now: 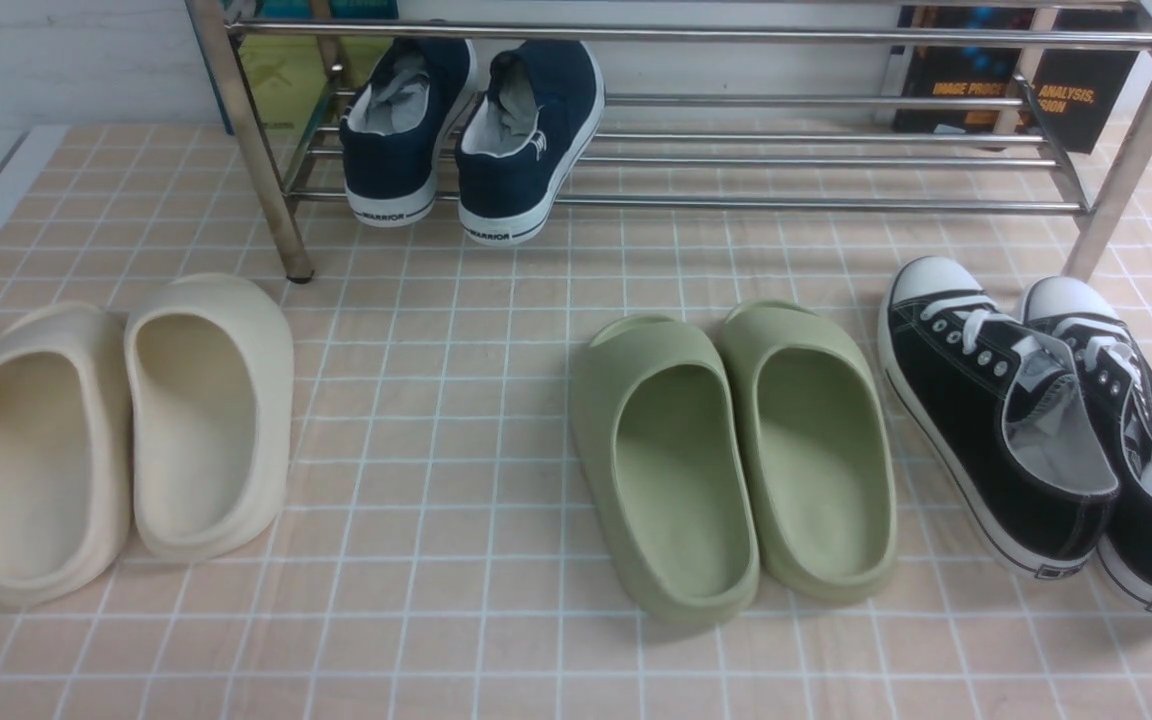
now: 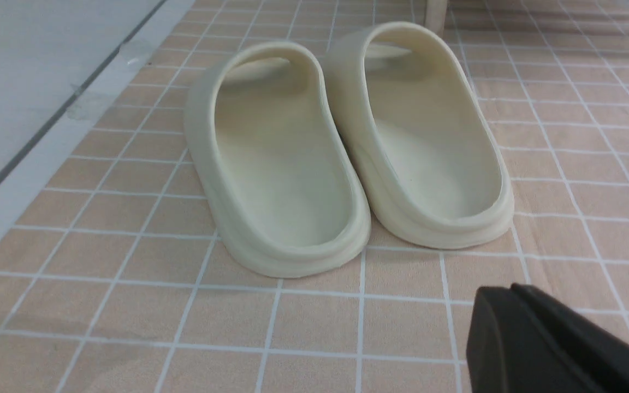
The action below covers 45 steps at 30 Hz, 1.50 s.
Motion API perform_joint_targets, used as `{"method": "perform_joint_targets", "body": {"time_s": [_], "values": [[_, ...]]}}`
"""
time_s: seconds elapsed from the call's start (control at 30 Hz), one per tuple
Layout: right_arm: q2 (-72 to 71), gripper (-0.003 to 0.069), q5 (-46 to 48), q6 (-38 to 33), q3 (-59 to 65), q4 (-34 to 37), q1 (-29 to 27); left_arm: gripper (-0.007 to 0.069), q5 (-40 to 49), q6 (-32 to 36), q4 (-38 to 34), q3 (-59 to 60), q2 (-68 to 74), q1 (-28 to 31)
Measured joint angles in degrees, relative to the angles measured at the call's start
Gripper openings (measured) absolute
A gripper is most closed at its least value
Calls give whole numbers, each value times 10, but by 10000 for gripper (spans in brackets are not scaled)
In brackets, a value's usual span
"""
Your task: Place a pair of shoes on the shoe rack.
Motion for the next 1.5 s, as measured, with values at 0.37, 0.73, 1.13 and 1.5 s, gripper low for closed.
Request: {"method": "perform_joint_targets", "body": {"time_s": [0.37,0.73,1.13,1.5], "values": [[0,239,0,0,0,0,0,19,57,19,0,0,0,-30],[0,239,0,0,0,0,0,20,21,19,-20,8,0,6],[0,239,0,0,0,0,0,22,17,19,-22,9,0,6],[0,239,0,0,0,0,0,29,17,19,-22,9,0,6]]}}
